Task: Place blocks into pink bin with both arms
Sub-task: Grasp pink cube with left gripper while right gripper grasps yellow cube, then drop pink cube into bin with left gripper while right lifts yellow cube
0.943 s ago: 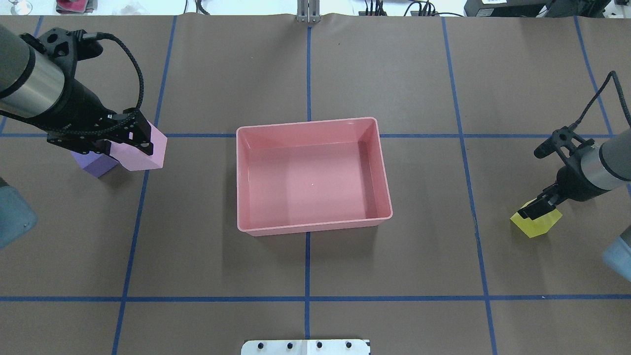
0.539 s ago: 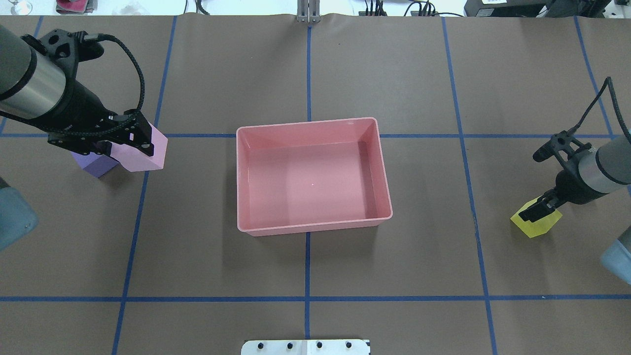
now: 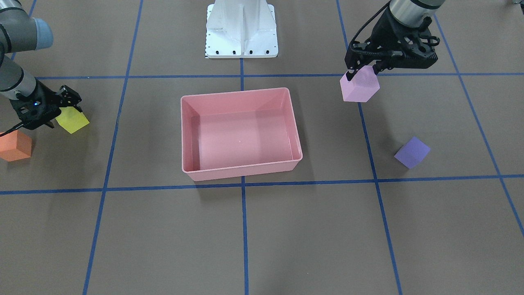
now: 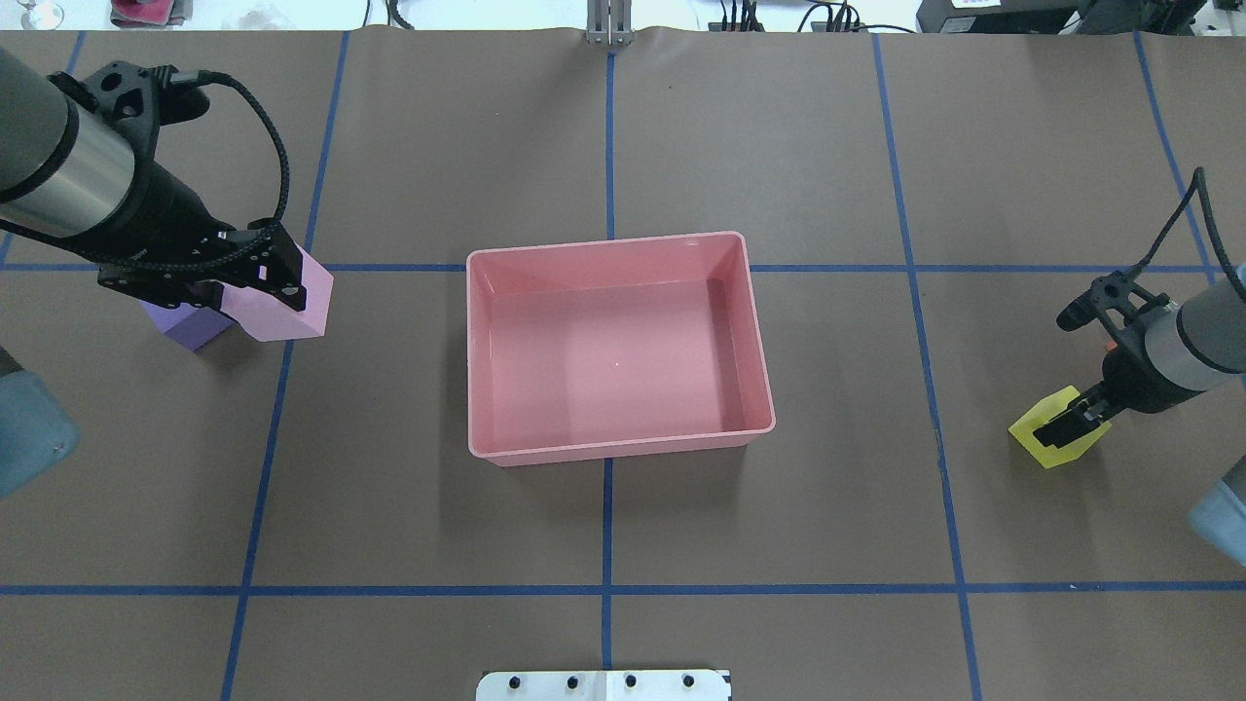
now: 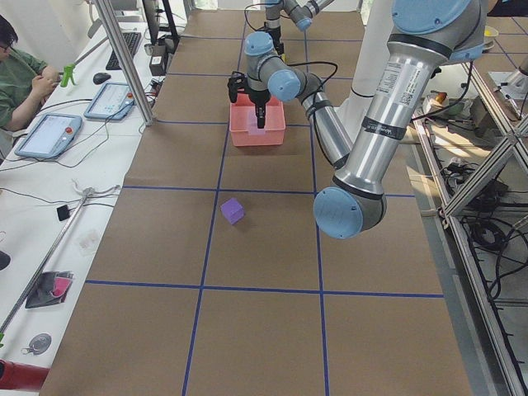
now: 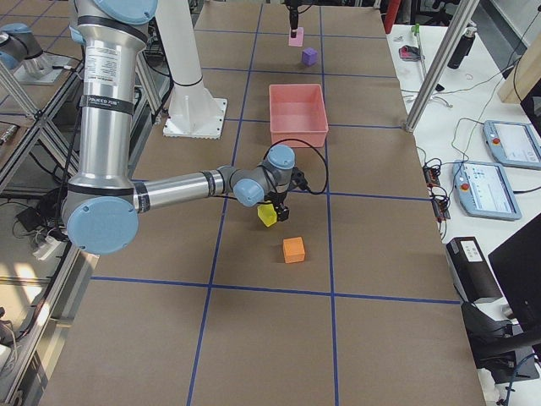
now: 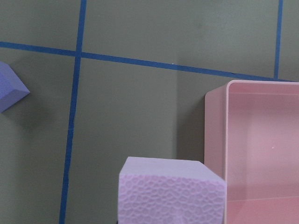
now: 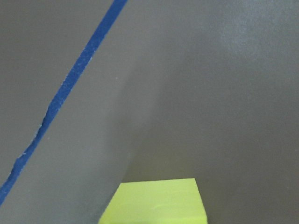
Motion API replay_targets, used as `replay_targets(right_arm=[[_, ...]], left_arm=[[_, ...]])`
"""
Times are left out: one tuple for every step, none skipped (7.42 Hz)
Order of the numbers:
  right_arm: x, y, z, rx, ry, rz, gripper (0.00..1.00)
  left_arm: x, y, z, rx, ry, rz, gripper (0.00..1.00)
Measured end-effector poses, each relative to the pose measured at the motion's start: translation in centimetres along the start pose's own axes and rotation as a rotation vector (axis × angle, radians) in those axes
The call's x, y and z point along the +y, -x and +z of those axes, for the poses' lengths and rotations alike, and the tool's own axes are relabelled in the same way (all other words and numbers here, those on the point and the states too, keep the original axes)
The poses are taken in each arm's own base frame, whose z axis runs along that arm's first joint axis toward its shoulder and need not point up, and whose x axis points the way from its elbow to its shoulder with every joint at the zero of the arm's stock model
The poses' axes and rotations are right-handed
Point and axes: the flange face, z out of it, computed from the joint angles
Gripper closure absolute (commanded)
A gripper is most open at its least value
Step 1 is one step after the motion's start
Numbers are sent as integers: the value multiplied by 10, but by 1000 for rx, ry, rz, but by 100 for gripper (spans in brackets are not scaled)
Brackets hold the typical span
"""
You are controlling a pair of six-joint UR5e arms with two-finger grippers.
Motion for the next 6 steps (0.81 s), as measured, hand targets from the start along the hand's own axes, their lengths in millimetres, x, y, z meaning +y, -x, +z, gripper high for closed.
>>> replay_targets(right_arm=[[-1,1,-1,-6,0,-1,100],[-2,3,-3,-12,-4,-3,100],[-4,4,-9,-21,-15,-1,100],[-6,0,-23,-42,-32,12,100],[-6,-9,-40,-71,-53,37,100],[-7,-20,-56,-94,-75,65,100]], left_arm=[[0,0,0,0,0,0,100],[0,-1,0,1,0,1,100],[0,-5,-2,7,-2,1,100],[2,-18,-4,22,-1,-9,100],[13,-45,0,44,13,-36,100],[28,-83,13,56,27,-66,100]])
